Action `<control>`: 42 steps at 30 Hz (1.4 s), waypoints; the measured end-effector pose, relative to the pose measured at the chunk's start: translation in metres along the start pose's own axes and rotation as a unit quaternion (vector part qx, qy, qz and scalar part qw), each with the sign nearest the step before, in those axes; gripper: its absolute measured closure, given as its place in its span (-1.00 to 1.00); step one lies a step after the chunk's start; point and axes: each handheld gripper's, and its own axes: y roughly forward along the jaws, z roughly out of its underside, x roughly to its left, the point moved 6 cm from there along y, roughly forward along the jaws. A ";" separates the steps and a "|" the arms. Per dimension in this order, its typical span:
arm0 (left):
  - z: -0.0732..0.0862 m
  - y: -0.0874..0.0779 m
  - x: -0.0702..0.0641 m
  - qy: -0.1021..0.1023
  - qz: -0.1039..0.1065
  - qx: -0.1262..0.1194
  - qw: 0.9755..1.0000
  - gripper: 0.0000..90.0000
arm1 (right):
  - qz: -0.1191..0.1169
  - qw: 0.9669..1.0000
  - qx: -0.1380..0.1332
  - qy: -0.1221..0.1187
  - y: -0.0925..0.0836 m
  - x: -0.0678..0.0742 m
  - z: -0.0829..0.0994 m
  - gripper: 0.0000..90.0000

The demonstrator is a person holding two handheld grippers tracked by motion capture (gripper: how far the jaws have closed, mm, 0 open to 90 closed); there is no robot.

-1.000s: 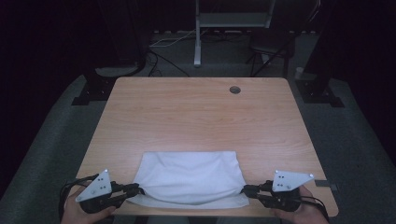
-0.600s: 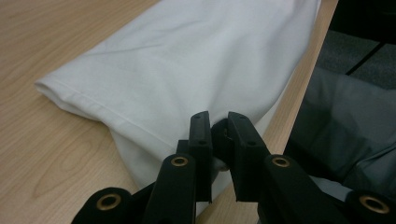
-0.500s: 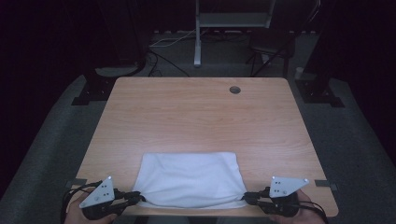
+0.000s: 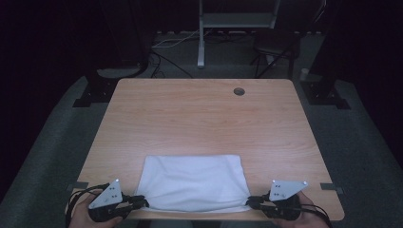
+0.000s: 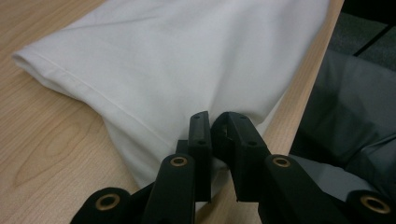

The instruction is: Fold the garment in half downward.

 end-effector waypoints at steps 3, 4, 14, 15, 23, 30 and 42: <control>0.000 0.003 0.002 -0.006 -0.001 0.004 1.000 0.78 | 0.005 1.000 0.009 0.000 0.001 0.000 0.000 0.77; 0.000 0.003 0.003 -0.006 -0.001 0.005 1.000 0.78 | 0.007 1.000 0.010 0.001 0.001 0.000 -0.001 0.77; -0.006 0.012 0.015 -0.012 -0.008 0.026 1.000 0.78 | 0.020 1.000 0.019 0.012 0.004 -0.007 -0.003 0.74; -0.007 0.013 0.017 -0.012 -0.010 0.027 1.000 0.78 | 0.024 0.999 0.020 0.010 0.005 -0.008 -0.003 0.75; -0.018 0.026 0.040 -0.024 -0.013 0.029 0.999 0.78 | 0.038 0.999 0.027 0.015 0.008 -0.023 -0.008 0.76; -0.030 0.040 0.062 -0.031 -0.024 0.032 0.999 0.78 | 0.055 0.998 0.035 0.022 0.013 -0.042 -0.014 0.76; -0.049 0.063 0.102 -0.048 -0.050 0.028 0.997 0.77 | 0.086 0.995 0.034 0.043 0.024 -0.083 -0.026 0.76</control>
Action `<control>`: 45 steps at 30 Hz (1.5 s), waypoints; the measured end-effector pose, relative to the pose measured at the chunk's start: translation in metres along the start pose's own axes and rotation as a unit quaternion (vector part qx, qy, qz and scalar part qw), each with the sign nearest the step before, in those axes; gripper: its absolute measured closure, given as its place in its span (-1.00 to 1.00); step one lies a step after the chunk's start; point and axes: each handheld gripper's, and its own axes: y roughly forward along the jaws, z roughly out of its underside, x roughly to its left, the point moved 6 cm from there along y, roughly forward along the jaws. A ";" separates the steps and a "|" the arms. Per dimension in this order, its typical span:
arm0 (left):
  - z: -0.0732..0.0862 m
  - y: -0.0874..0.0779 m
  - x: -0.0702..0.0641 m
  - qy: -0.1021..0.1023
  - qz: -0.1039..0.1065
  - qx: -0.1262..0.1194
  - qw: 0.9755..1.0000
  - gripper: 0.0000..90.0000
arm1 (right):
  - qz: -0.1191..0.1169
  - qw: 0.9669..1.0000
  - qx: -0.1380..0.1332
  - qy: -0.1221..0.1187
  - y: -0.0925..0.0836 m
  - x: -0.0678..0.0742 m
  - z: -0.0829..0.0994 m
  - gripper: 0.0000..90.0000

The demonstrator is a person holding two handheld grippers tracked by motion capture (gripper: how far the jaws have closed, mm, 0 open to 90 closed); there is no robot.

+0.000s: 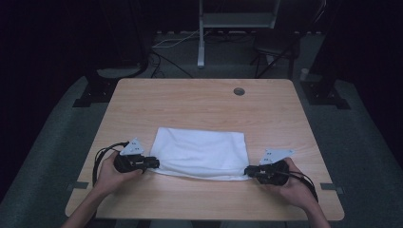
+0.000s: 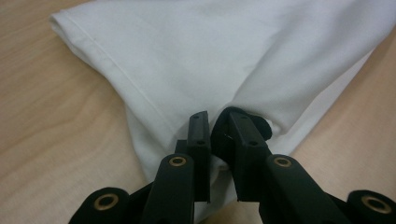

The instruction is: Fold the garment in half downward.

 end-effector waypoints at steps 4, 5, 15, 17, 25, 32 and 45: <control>-0.009 0.009 0.010 -0.006 -0.011 0.000 1.000 0.77 | 0.018 1.000 0.007 0.008 0.008 -0.016 -0.008 0.76; -0.010 0.011 0.012 -0.007 -0.014 -0.001 1.000 0.77 | 0.021 1.000 0.010 0.007 0.009 -0.020 -0.011 0.76; -0.026 0.027 0.032 -0.024 -0.036 -0.001 0.999 0.75 | 0.051 0.998 0.013 0.027 0.026 -0.052 -0.027 0.76; -0.028 0.029 0.032 -0.020 -0.041 0.001 0.999 0.75 | 0.055 0.998 0.014 0.029 0.028 -0.055 -0.029 0.76; -0.028 0.024 0.028 0.001 -0.049 -0.005 0.999 0.75 | 0.060 0.998 0.016 0.012 0.027 -0.053 -0.029 0.76; -0.034 0.015 0.024 0.006 -0.052 -0.022 0.998 0.78 | 0.065 0.998 -0.001 0.005 0.018 -0.051 -0.032 0.77; -0.028 0.015 0.021 0.019 -0.046 -0.001 0.999 0.78 | 0.053 0.999 -0.006 0.006 0.014 -0.046 -0.030 0.76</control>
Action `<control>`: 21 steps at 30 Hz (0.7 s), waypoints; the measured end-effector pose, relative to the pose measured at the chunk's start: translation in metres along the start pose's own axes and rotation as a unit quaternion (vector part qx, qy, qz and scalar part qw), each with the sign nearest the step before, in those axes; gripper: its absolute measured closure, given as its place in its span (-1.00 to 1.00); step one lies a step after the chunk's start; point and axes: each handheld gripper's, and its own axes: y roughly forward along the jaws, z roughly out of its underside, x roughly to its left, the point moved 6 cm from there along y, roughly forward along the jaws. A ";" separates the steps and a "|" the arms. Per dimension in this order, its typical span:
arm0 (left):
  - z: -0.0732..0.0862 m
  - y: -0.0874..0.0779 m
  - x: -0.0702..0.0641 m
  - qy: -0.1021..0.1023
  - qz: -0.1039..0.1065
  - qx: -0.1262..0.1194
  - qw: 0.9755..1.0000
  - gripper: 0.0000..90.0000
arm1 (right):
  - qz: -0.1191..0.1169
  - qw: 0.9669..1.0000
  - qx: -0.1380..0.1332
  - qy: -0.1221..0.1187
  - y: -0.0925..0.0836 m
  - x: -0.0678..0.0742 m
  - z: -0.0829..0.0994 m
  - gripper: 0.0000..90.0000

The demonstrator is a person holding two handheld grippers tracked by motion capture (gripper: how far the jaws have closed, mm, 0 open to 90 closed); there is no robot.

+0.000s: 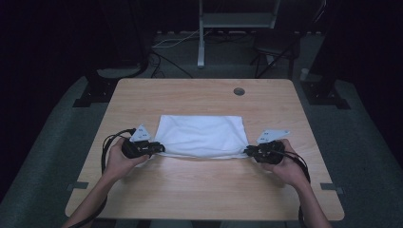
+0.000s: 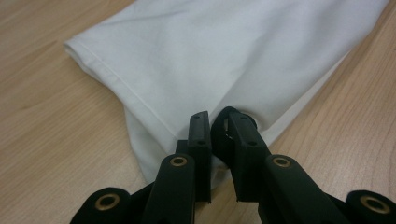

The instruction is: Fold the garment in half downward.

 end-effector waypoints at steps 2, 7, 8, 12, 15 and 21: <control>0.001 0.001 0.000 -0.001 0.001 0.001 1.000 0.77 | -0.002 1.000 0.004 0.001 0.001 0.000 0.003 0.76; 0.005 0.005 0.000 -0.011 0.006 0.003 1.000 0.77 | -0.003 1.000 0.008 0.003 0.004 0.000 0.006 0.76; 0.006 0.006 0.001 -0.012 0.006 0.003 1.000 0.77 | -0.004 1.000 0.009 0.003 0.005 0.001 0.006 0.76; 0.008 0.005 0.002 -0.021 0.009 -0.002 1.000 0.75 | -0.005 1.000 0.011 0.006 0.005 0.001 0.007 0.75; 0.008 0.005 0.002 -0.023 0.009 -0.002 1.000 0.71 | -0.006 1.000 0.012 0.008 0.006 0.001 0.008 0.72; 0.009 0.004 0.003 -0.036 0.012 -0.006 0.999 0.53 | -0.011 1.000 0.012 0.011 0.007 0.003 0.007 0.55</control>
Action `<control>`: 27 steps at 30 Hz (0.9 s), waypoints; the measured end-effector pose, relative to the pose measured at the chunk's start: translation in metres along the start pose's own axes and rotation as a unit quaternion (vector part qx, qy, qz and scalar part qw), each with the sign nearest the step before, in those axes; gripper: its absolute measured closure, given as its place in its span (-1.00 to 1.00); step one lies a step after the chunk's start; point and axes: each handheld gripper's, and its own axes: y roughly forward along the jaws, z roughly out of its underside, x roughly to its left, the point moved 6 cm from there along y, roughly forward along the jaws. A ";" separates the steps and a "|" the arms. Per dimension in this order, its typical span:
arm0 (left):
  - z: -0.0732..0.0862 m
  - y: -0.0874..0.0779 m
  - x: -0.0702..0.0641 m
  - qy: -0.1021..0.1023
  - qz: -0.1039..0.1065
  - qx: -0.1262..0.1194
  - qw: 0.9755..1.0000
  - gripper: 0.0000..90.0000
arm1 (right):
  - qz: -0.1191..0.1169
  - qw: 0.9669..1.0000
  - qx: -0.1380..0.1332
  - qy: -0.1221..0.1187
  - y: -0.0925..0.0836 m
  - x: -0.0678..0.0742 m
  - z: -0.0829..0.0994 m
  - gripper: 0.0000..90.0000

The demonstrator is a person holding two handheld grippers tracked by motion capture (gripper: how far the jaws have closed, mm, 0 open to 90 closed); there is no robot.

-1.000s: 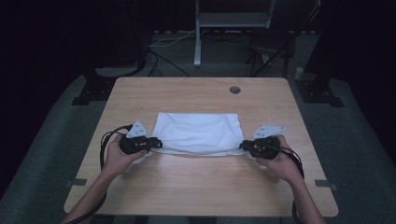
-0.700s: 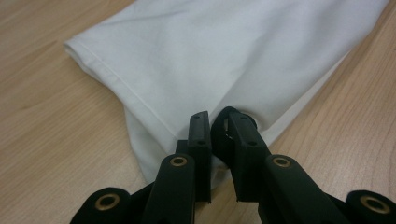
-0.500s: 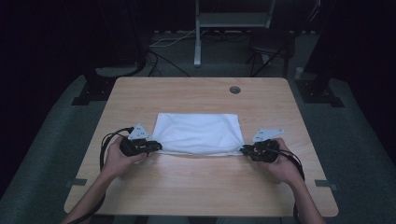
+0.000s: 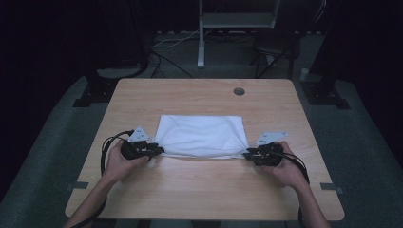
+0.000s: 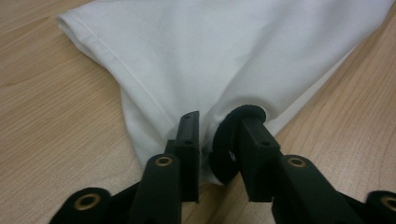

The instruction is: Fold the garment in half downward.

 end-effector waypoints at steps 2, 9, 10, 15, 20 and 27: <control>-0.001 -0.001 -0.001 -0.003 0.001 -0.002 1.000 0.41 | -0.003 1.000 0.001 0.001 0.000 0.001 -0.001 0.46; -0.005 -0.012 -0.001 -0.025 -0.017 -0.031 0.999 -0.27 | -0.010 1.000 -0.020 0.002 0.000 0.005 -0.005 0.07; -0.005 -0.015 -0.002 -0.029 -0.019 -0.036 0.999 -0.33 | -0.009 1.000 -0.023 0.002 0.000 0.006 -0.006 -0.01; -0.008 -0.029 -0.004 -0.044 -0.031 -0.067 0.996 -0.54 | 0.000 0.999 -0.046 0.010 -0.007 0.009 -0.014 -0.31; -0.008 -0.042 -0.009 -0.041 -0.031 -0.083 0.995 -0.54 | 0.005 0.998 -0.063 0.018 -0.013 0.012 -0.021 -0.46; -0.012 -0.061 -0.011 -0.043 -0.035 -0.114 0.992 -0.54 | 0.008 0.996 -0.085 0.014 -0.019 0.019 -0.030 -0.55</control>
